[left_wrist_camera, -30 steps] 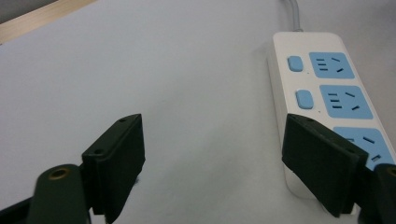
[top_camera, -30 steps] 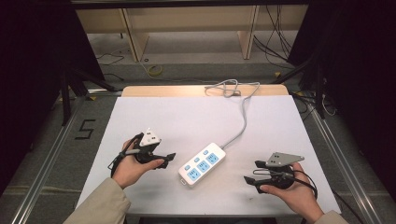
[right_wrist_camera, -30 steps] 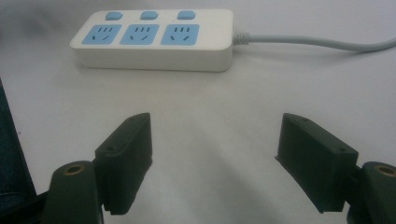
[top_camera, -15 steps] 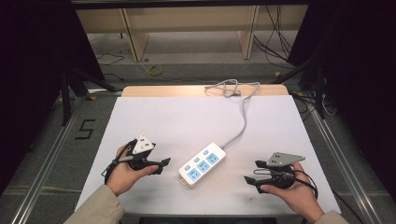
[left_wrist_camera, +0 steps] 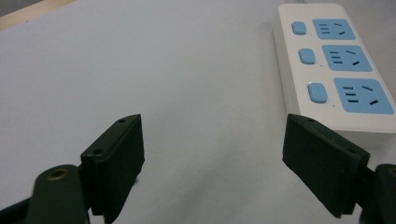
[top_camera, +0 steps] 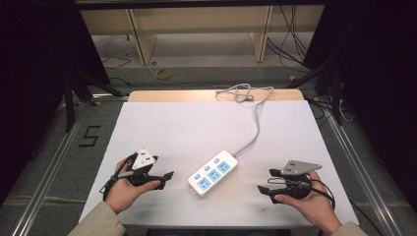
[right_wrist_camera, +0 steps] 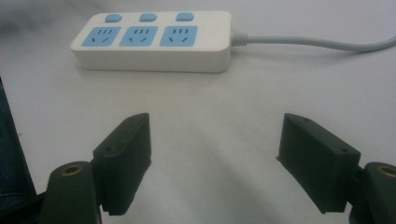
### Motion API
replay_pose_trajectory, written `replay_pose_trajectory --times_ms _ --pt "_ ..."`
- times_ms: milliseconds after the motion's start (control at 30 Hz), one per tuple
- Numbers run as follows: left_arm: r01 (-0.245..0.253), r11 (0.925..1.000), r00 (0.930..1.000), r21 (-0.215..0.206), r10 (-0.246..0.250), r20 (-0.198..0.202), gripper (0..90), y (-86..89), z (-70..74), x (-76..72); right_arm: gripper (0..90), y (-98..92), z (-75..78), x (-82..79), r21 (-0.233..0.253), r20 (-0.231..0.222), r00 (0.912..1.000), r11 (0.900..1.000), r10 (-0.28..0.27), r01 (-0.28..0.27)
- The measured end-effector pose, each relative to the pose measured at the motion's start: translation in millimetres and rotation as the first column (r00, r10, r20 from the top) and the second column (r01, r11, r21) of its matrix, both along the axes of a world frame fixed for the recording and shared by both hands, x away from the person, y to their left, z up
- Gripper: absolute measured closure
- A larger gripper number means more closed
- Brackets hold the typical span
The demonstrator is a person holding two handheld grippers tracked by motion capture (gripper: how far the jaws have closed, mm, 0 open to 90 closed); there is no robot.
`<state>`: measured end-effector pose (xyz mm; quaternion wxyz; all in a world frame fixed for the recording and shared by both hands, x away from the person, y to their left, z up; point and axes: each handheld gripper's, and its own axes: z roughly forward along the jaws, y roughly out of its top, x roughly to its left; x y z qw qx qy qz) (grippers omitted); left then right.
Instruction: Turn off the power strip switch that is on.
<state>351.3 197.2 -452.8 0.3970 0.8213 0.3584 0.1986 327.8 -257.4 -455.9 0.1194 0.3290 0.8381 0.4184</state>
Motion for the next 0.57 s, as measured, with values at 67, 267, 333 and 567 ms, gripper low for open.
replay_pose_trajectory --times_ms 67,267,333,567 --pt "-0.004 1.0 1.0 -0.003 0.004 -0.001 20.6 1.1 -0.9 -1.9 26.0 -0.1 0.0 0.0 0.001 0.001 1.0 1.0 0.0 0.0" --pt "-0.012 0.9999 0.9999 0.006 0.012 0.001 21.0 5.2 -1.7 -3.5 25.9 -1.1 0.5 0.1 0.004 0.0 1.0 1.0 0.001 -0.001" --pt "-0.014 0.9999 0.9999 0.007 0.014 0.001 21.2 5.1 -2.1 -3.0 25.8 -1.4 0.8 0.1 0.004 0.002 1.0 1.0 0.0 0.0" --pt "0.006 0.9999 1.0 0.012 -0.006 -0.002 21.3 -1.6 -2.7 -1.8 25.4 -3.9 1.6 -0.2 0.013 0.005 0.9999 1.0 -0.013 0.013"
